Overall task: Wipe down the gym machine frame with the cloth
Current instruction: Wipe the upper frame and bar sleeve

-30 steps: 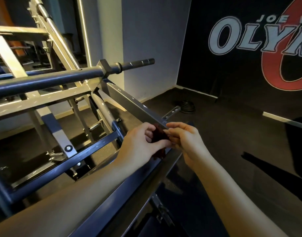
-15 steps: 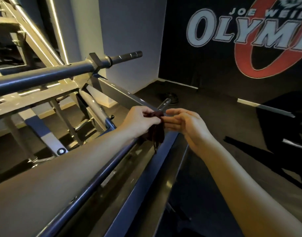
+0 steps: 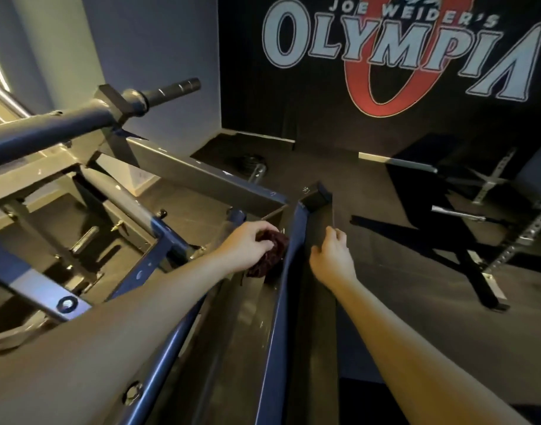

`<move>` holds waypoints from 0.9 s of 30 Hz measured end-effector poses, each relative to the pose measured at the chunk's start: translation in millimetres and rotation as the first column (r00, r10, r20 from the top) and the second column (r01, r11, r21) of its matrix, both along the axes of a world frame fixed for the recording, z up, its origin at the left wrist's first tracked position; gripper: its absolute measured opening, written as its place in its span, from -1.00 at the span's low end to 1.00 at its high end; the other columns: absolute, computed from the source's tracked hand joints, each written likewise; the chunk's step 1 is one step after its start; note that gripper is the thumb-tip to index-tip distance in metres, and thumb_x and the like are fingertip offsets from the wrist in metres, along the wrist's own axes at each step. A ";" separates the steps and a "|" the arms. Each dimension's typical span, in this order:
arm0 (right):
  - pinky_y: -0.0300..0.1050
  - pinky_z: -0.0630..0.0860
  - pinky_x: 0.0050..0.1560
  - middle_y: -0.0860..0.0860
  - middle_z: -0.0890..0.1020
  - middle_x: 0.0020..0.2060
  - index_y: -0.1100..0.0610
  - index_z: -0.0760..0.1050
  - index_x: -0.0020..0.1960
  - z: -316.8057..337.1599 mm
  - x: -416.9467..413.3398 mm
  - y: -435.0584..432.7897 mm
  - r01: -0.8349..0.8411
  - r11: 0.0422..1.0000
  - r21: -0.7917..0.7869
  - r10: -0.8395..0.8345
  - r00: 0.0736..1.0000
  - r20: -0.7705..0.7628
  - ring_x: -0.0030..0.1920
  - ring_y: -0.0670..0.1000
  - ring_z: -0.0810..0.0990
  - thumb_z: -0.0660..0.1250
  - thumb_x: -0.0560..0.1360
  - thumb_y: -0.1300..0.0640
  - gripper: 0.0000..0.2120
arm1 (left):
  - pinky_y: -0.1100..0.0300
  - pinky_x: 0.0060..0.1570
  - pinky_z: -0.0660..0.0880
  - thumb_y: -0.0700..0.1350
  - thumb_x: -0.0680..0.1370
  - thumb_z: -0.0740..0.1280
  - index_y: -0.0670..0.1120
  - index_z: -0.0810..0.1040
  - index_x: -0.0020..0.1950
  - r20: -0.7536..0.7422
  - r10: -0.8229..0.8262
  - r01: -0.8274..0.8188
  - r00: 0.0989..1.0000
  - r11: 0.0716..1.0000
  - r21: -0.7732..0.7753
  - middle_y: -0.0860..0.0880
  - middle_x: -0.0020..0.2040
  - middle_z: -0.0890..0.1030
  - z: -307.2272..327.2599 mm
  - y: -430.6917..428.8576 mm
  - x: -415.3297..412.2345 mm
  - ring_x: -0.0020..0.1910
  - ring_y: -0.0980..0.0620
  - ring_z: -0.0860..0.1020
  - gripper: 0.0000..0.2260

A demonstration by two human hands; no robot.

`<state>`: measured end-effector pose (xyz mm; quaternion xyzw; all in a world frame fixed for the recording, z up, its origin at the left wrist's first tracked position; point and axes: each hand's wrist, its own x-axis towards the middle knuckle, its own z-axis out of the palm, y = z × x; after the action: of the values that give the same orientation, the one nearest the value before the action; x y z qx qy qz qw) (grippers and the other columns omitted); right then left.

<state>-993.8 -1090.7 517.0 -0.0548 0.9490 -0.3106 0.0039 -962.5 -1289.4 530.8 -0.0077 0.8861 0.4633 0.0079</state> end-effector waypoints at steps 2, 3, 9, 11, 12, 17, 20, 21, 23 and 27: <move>-0.04 0.50 0.20 0.17 0.25 0.53 0.22 0.13 0.59 -6.3 -1.8 -0.7 0.031 1.000 -0.001 -0.031 0.998 -0.050 0.32 0.15 0.52 0.25 0.66 0.14 -0.43 | 0.21 0.27 0.35 -0.13 0.68 0.27 0.04 0.55 0.37 -0.086 0.030 -0.032 0.996 0.999 -0.017 0.11 0.25 0.58 -17.4 9.5 0.2 0.31 0.10 0.49 -0.73; -0.06 0.52 0.15 0.18 0.27 0.52 0.23 0.13 0.59 -7.7 -3.0 -1.1 0.038 0.999 0.007 -0.037 0.997 -0.071 0.28 0.14 0.54 0.25 0.66 0.14 -0.43 | 0.24 0.29 0.31 -0.09 0.69 0.24 0.01 0.52 0.41 -0.166 0.047 -0.061 0.985 0.995 -0.078 0.07 0.28 0.57 -25.8 14.3 2.2 0.32 0.09 0.48 -0.71; -0.08 0.57 0.08 0.18 0.25 0.52 0.24 0.11 0.60 -9.6 -5.7 -1.9 0.039 0.998 0.056 -0.034 0.995 -0.093 0.21 0.11 0.58 0.23 0.68 0.13 -0.43 | 0.13 0.20 0.52 0.07 0.64 0.33 -0.03 0.56 0.36 -0.419 -0.096 -0.011 0.903 0.970 -0.244 0.11 0.10 0.57 -49.4 8.1 10.6 0.11 0.20 0.52 -0.67; -0.09 0.57 0.07 0.18 0.24 0.53 0.23 0.10 0.61 -11.1 -6.5 -1.5 0.041 0.998 0.055 -0.035 0.995 -0.098 0.19 0.09 0.59 0.22 0.68 0.13 -0.43 | 0.22 0.16 0.53 -0.02 0.61 0.39 0.01 0.61 0.28 -0.429 -0.147 0.063 0.891 0.977 -0.204 0.16 0.07 0.58 -47.3 -0.3 17.2 0.10 0.22 0.54 -0.75; -0.11 0.57 0.04 0.18 0.24 0.53 0.23 0.10 0.61 -12.6 -7.7 -1.2 0.040 0.998 0.055 -0.034 0.994 -0.106 0.16 0.08 0.59 0.22 0.68 0.12 -0.43 | 0.29 0.14 0.51 -0.06 0.60 0.40 0.01 0.63 0.24 -0.425 -0.174 0.105 0.889 0.978 -0.182 0.19 0.06 0.57 -46.0 -3.2 21.7 0.10 0.22 0.55 -0.79; -0.32 0.42 -0.25 0.13 0.22 0.54 0.18 0.10 0.61 -25.0 -18.4 2.4 0.032 0.998 0.062 -0.024 0.992 -0.124 -0.08 -0.07 0.55 0.25 0.67 0.09 -0.41 | 0.35 0.10 0.47 -0.07 0.58 0.44 0.05 0.63 0.14 -0.371 -0.145 0.102 0.917 0.986 -0.131 0.19 0.04 0.59 -39.6 -2.9 -22.5 0.07 0.25 0.56 -0.86; -0.33 0.37 -0.29 0.13 0.19 0.55 0.18 0.06 0.63 -27.6 -20.4 2.6 0.043 0.997 0.067 -0.034 0.991 -0.126 -0.11 -0.09 0.50 0.26 0.67 0.11 -0.37 | 0.22 0.07 0.45 -0.07 0.57 0.44 0.07 0.64 0.10 -0.256 0.040 -0.068 0.966 0.993 -0.099 0.10 0.05 0.63 -36.5 2.9 -94.8 0.09 0.12 0.59 -0.88; -0.35 0.36 -0.30 0.13 0.18 0.56 0.18 0.05 0.63 -27.5 -20.2 2.2 0.046 0.997 0.067 -0.038 0.992 -0.123 -0.10 -0.09 0.48 0.25 0.67 0.11 -0.37 | 0.19 0.07 0.44 -0.07 0.58 0.44 0.07 0.65 0.10 -0.208 0.085 -0.105 0.974 0.991 -0.086 0.08 0.07 0.64 -38.7 2.7 -111.5 0.11 0.07 0.60 -0.88; -0.37 0.32 -0.31 0.12 0.16 0.57 0.16 0.02 0.64 -27.0 -20.2 2.2 0.049 0.997 0.059 -0.042 0.993 -0.106 -0.08 -0.10 0.45 0.25 0.67 0.10 -0.35 | 0.13 0.11 0.49 -0.08 0.58 0.44 0.08 0.65 0.10 -0.150 0.101 -0.111 0.984 0.992 -0.060 0.07 0.06 0.64 -43.9 -1.1 -119.7 0.10 0.07 0.60 -0.88; -0.37 0.30 -0.29 0.12 0.15 0.58 0.16 0.00 0.64 -25.7 -20.1 4.2 0.038 0.999 0.022 -0.036 0.996 -0.084 -0.03 -0.10 0.44 0.25 0.67 0.10 -0.35 | 0.11 0.22 0.54 -0.10 0.58 0.44 0.07 0.66 0.13 -0.161 -0.116 0.112 0.980 0.993 -0.032 0.16 0.05 0.63 -37.3 -18.9 -46.9 0.09 0.20 0.59 -0.85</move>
<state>-1013.9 -1086.4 491.3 -0.0502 0.9527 -0.2968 -0.0411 -1009.4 -1308.3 493.5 0.0807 0.8880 0.4510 -0.0379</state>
